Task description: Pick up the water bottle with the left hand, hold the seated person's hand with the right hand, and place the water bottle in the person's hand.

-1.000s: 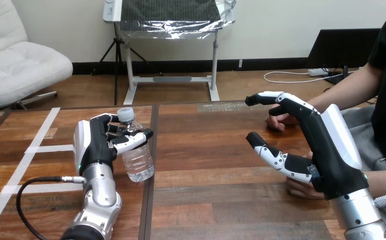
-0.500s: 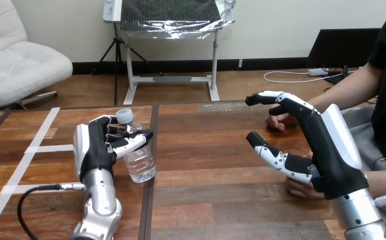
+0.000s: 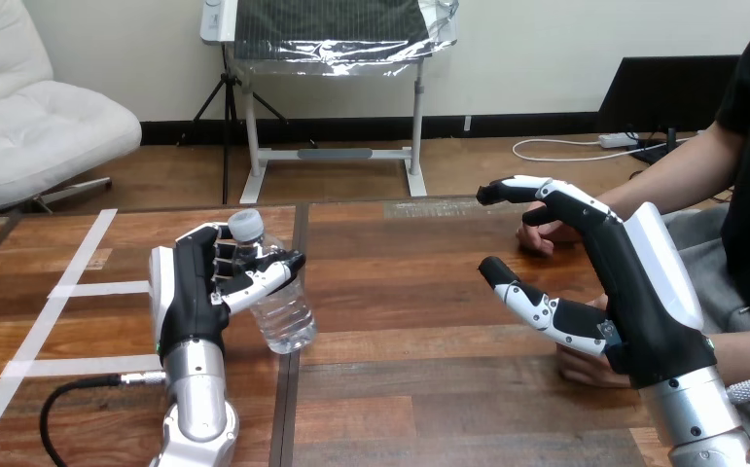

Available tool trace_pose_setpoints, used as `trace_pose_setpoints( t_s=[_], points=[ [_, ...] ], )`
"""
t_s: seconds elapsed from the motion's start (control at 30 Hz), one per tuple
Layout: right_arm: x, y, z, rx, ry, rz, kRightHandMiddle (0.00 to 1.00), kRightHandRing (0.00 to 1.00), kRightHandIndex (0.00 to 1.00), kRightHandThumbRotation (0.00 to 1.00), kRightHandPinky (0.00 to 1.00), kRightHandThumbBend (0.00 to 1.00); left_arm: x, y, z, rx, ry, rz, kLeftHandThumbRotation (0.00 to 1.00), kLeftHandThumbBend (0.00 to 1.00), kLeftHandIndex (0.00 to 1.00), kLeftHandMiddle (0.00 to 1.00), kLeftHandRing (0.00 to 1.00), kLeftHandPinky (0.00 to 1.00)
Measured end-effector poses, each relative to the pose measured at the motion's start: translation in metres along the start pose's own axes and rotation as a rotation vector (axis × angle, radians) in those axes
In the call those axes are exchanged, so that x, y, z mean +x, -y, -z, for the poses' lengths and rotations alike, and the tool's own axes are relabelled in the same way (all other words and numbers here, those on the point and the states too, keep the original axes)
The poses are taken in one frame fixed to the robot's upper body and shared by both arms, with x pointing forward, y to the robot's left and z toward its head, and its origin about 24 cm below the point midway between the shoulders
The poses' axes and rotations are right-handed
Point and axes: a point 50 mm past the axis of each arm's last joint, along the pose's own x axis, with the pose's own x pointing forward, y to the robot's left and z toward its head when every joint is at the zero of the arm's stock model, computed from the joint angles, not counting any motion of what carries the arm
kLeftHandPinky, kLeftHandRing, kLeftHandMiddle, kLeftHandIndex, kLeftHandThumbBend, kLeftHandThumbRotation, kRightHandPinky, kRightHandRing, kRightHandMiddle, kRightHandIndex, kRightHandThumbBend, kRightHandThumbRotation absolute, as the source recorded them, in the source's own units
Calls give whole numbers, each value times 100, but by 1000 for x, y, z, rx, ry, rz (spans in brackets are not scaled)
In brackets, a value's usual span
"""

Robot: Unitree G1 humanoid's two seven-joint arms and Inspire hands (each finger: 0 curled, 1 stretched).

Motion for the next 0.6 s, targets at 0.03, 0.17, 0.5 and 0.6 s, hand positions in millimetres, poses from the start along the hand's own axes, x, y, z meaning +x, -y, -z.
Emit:
trace_pose_setpoints(
  t_s=[0.03, 0.17, 0.5, 0.6],
  points=[
    [0, 0, 0, 0, 0, 0, 78, 78, 70, 0, 69, 45, -1, 0, 0, -3, 4, 2, 0, 62, 51, 45, 42, 41],
    [0, 0, 0, 1, 0, 0, 78, 79, 71, 0, 69, 45, -3, 0, -2, -14, 20, 10, 0, 62, 51, 45, 43, 42],
    [0, 0, 0, 3, -1, -4, 78, 78, 71, 0, 69, 47, -9, -2, -7, -37, 62, 26, 0, 62, 51, 45, 43, 43],
    [0, 0, 0, 3, -1, -5, 78, 78, 71, 0, 69, 48, -11, -3, -8, -43, 75, 29, 0, 62, 51, 45, 43, 43]
  ],
)
